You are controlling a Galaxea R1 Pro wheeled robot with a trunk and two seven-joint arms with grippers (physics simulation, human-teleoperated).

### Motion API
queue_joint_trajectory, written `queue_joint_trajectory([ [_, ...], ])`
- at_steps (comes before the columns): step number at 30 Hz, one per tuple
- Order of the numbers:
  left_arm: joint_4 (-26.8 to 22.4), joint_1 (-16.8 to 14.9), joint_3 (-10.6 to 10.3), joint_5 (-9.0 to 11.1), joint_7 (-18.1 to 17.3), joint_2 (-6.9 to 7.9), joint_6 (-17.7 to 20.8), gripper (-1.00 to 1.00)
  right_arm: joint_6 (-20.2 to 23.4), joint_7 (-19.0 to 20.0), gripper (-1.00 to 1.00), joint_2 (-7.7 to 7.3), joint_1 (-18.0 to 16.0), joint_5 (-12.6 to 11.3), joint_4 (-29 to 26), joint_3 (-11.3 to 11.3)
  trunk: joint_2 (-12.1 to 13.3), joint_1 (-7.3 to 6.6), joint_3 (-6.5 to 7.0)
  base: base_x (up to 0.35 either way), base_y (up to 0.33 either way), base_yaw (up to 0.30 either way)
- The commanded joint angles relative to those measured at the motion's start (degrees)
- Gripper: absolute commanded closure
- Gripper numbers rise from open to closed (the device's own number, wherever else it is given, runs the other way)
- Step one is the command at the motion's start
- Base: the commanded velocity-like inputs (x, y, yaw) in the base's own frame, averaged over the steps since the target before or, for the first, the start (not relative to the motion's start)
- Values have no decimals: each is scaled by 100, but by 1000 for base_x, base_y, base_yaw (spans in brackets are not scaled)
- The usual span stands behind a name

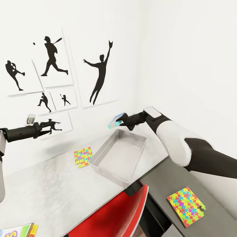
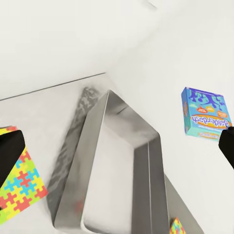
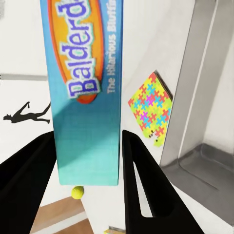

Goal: Put all the toys in the child's room - the three board games (two on the bed and one on the table), the two jigsaw puzzles on the table, and the tennis ball on the table - inside the toy box on the table in the child's room.

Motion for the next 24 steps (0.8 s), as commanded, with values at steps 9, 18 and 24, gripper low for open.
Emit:
queue_joint_trajectory([
  [9,-2,-9,20,-61,-49,-4,43,-100,13,-54,100,3,-5,-12,-12,-43,-12,5,-13,100,0,0],
  [18,-2,-8,20,-56,-50,0,43,-100,13,-54,100,3,-5,-11,-11,-48,-12,5,-13,112,0,0],
  [24,-2,-8,20,-54,-52,0,43,-100,13,-54,100,3,-5,-11,-10,-49,-12,5,-13,21,0,0],
])
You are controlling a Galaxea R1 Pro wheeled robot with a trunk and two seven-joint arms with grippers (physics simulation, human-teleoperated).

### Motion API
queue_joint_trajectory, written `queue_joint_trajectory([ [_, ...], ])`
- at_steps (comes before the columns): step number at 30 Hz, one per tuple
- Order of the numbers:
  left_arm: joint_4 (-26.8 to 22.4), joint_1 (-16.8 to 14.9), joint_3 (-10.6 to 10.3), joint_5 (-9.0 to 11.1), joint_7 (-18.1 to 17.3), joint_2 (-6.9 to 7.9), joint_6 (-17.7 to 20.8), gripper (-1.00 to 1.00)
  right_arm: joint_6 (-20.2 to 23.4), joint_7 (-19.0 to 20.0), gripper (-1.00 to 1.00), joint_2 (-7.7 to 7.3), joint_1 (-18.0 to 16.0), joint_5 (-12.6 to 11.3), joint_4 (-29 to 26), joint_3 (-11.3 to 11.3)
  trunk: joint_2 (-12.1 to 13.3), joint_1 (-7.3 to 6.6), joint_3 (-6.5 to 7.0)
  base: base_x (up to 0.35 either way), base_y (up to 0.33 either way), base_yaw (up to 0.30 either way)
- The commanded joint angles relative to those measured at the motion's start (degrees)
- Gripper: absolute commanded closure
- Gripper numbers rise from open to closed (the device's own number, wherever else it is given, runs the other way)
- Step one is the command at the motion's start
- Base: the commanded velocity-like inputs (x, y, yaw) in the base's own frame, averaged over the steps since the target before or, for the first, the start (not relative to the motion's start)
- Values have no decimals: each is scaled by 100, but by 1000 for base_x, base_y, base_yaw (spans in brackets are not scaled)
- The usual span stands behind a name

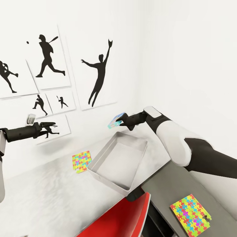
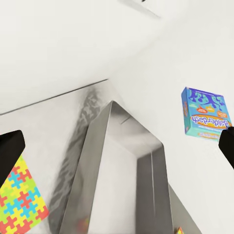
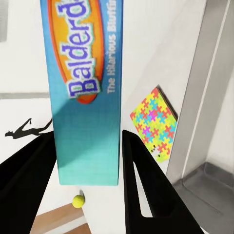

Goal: Put all the toys in the child's room - the three board games (two on the bed and one on the table), the two jigsaw puzzles on the table, and the tennis ball on the table - inside the toy box on the table in the child's room.

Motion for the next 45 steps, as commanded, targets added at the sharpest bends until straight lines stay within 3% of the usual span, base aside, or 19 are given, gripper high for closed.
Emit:
queue_joint_trajectory([
  [1,-2,-9,20,-60,-54,-3,43,-100,13,-54,100,3,-5,-18,-7,-50,-13,4,-13,4,0,0],
  [37,-2,-9,20,-57,-55,-10,43,-100,-15,-161,100,3,-5,25,70,-51,-13,4,-13,0,0,0],
  [45,-2,-9,20,-52,-55,-12,43,-100,-3,-827,100,3,5,13,191,-33,-13,4,-13,0,0,0],
])
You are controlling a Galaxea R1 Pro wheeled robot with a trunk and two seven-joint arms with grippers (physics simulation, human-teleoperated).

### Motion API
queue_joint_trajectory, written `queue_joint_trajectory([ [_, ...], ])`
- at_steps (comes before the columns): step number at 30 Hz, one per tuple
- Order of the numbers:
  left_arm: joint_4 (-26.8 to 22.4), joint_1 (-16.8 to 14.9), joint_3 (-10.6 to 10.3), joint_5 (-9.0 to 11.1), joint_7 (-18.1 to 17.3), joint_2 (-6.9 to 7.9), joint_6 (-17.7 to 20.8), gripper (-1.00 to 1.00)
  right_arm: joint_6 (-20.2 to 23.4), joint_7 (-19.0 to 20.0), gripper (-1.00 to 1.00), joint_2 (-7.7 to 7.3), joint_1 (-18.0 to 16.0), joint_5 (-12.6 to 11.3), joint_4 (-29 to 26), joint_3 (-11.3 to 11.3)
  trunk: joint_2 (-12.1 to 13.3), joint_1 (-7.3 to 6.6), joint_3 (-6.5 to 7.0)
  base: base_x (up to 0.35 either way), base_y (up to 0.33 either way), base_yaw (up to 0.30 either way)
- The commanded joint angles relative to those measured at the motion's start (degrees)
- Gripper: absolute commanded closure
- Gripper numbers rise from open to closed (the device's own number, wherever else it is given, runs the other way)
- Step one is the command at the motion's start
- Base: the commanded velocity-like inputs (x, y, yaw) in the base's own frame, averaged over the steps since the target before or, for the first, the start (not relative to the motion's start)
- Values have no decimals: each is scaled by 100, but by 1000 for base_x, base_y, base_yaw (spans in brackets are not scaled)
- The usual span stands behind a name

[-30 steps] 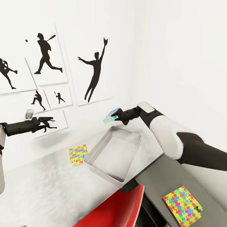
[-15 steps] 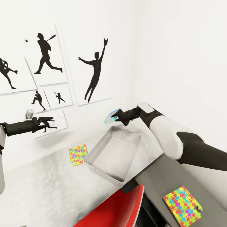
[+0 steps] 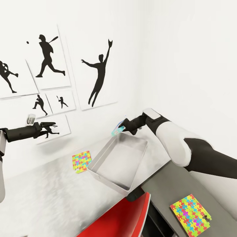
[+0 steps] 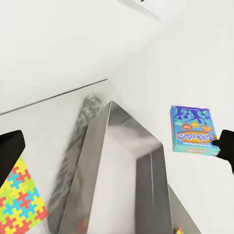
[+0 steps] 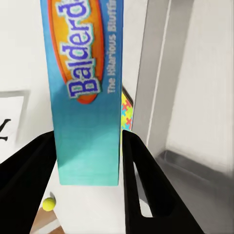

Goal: Put all the toys in the child's room - the three board games (two on the bed and one on the table), the two jigsaw puzzles on the table, and the tennis ball on the table - inside the toy box on the table in the child's room.

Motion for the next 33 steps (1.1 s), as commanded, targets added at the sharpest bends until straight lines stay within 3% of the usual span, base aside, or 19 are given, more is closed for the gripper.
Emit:
queue_joint_trajectory([
  [1,-2,-9,20,-60,-53,-3,43,-100,7,-105,100,3,5,-36,16,-63,-13,4,-13,0,0,0],
  [16,-2,-9,23,-58,-72,3,55,-100,-8,-187,100,3,44,-6,289,-63,-13,4,-13,0,0,0],
  [22,-2,-9,21,-48,-86,5,70,-100,-70,-176,100,3,404,29,338,-49,-13,4,-13,0,0,0],
  [33,-2,-9,22,-58,-89,13,78,-100,-236,-14,100,3,689,154,136,-38,-13,4,-13,0,0,0],
])
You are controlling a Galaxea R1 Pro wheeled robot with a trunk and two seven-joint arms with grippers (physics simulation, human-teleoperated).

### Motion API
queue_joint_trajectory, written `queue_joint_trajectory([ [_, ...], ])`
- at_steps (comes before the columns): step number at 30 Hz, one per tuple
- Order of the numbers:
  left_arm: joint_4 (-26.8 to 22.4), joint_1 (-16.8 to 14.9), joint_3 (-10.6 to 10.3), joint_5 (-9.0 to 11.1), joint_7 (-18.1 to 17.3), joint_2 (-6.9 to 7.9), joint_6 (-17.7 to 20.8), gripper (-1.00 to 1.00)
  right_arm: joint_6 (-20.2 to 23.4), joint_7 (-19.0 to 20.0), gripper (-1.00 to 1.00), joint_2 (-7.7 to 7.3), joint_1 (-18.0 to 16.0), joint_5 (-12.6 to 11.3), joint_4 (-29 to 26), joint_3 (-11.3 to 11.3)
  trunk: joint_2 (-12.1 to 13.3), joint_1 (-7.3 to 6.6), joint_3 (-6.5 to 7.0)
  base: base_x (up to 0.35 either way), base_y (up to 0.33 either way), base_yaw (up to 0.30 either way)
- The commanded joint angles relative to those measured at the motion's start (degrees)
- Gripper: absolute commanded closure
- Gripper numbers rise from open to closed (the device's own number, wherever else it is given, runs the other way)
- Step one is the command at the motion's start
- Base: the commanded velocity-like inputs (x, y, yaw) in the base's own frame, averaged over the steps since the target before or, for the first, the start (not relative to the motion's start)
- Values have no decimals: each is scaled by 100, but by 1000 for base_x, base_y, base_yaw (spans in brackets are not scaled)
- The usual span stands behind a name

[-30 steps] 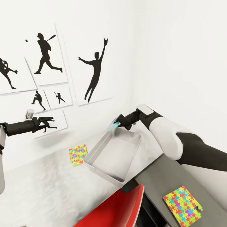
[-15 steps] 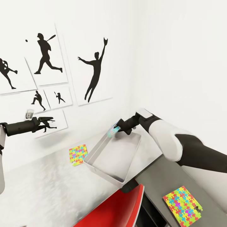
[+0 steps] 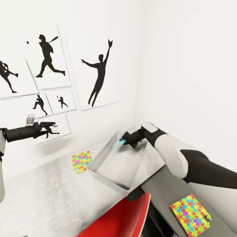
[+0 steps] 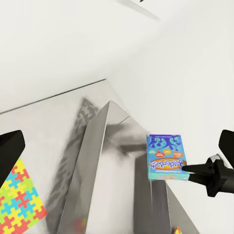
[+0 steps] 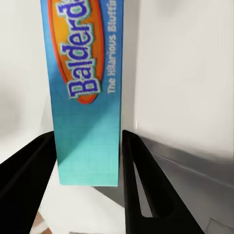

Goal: Put all the toys in the child's room - the three board games (two on the bed and one on the table), the two jigsaw puzzles on the table, and the tennis ball on the table - inside the toy box on the table in the child's room.

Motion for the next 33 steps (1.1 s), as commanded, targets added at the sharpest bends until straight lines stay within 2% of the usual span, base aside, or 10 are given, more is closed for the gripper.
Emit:
queue_joint_trajectory([
  [1,-2,-9,19,-61,-53,-3,44,-100,5,-42,100,2,6,-10,-53,-46,-13,4,-13,0,0,0],
  [18,5,-11,44,-56,-76,7,67,-100,-120,-27,100,2,23,-10,-233,-36,-13,4,-122,0,0,50],
  [25,202,-17,50,-46,-166,10,67,-100,-120,-27,100,2,23,-10,-233,-43,-13,4,-185,0,0,93],
  [29,657,-31,12,-83,-1052,37,67,-100,-120,-27,100,2,23,-10,-240,-45,-13,4,-222,0,0,94],
  [33,767,-35,-89,-107,-1414,69,67,-100,-120,-24,100,2,23,-10,-352,-45,-13,4,-258,0,0,94],
])
